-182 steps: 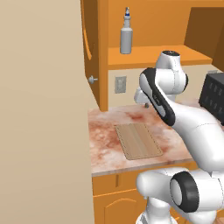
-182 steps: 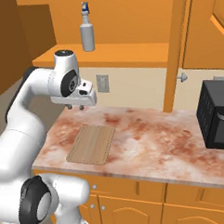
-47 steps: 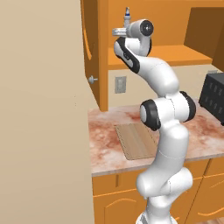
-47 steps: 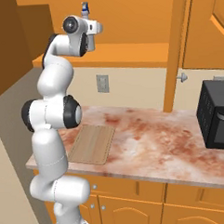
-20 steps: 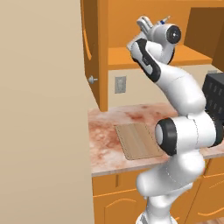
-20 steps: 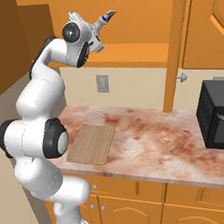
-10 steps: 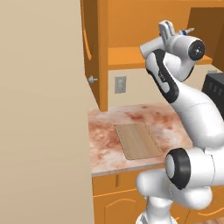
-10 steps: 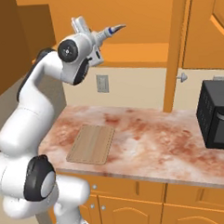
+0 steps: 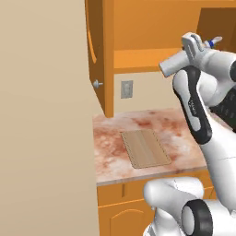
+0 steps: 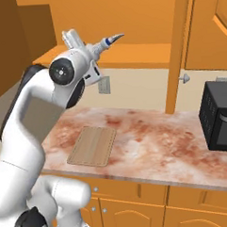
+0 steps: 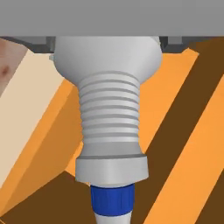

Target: Grab the spray bottle from the cabinet, then place it next to the cutting board for sanitizing. Then grab the dish brush from the countertop next to the sink and place it next to the cutting board.

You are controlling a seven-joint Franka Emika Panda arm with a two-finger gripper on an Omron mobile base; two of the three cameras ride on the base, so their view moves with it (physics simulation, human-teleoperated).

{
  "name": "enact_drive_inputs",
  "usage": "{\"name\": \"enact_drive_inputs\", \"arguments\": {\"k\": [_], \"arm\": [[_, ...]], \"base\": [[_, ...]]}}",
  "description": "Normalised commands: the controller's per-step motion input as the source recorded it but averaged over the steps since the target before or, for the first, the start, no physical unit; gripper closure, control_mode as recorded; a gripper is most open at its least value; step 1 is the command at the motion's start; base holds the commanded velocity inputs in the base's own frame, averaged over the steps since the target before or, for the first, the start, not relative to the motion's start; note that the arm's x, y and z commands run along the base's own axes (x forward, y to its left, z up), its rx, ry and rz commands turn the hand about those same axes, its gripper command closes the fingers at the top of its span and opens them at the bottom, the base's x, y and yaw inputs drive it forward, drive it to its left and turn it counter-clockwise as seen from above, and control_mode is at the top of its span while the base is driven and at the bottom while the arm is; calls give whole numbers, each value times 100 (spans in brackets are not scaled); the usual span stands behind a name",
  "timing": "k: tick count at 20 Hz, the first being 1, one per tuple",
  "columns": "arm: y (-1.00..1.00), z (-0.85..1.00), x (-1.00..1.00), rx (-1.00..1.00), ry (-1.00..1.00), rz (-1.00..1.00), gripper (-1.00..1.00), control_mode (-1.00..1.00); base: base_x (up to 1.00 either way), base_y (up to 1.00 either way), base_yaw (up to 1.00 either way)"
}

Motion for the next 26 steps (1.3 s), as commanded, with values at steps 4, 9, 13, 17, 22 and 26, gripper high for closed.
{"name": "enact_drive_inputs", "arguments": {"k": [4,9,13,17,22,26], "arm": [[6,-68,-100,-61,-30,21,100,-100],[0,-80,-48,-58,-17,12,100,-100],[0,-89,31,-55,-1,2,100,-100],[-1,-71,61,-39,-2,6,100,-100],[-14,-55,90,-19,22,7,100,-100],[-33,-54,82,-2,7,10,100,-100]], "base": [[0,0,0],[0,0,0],[0,0,0],[0,0,0],[0,0,0],[0,0,0]]}}
